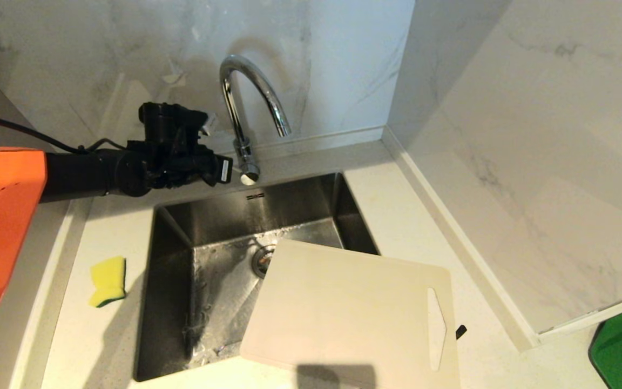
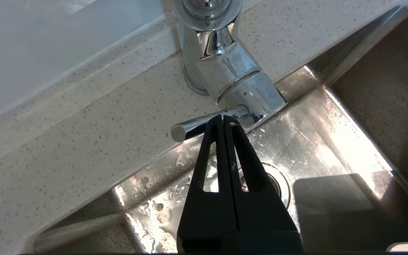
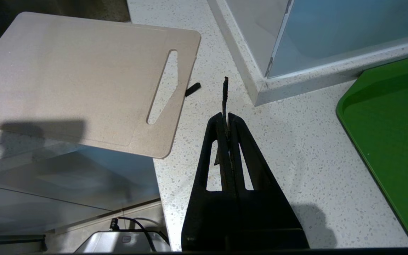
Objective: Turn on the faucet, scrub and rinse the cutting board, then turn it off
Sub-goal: Turn off the tap
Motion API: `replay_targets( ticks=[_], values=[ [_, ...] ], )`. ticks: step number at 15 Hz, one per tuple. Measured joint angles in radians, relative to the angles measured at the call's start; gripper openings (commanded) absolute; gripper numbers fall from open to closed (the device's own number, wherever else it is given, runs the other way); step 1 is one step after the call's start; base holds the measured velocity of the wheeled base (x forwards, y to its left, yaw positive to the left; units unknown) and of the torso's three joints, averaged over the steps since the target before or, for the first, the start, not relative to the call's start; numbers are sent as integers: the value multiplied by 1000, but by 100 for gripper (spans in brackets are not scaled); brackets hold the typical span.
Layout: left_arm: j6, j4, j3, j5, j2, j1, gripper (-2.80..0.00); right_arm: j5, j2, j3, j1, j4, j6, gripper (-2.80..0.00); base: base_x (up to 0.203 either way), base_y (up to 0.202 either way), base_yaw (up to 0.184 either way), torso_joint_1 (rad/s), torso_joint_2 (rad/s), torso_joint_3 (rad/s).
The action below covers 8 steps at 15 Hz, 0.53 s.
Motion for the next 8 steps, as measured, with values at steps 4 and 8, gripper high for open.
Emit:
replay_targets(
  ticks=[4, 8],
  values=[
    [-2, 0, 0, -2, 3, 2, -280, 0, 0, 0, 0, 0, 0, -280, 0, 0, 0, 0, 0, 0],
    [-13, 71, 2, -12, -38, 4, -280, 0, 0, 0, 0, 0, 0, -280, 0, 0, 0, 0, 0, 0]
  ],
)
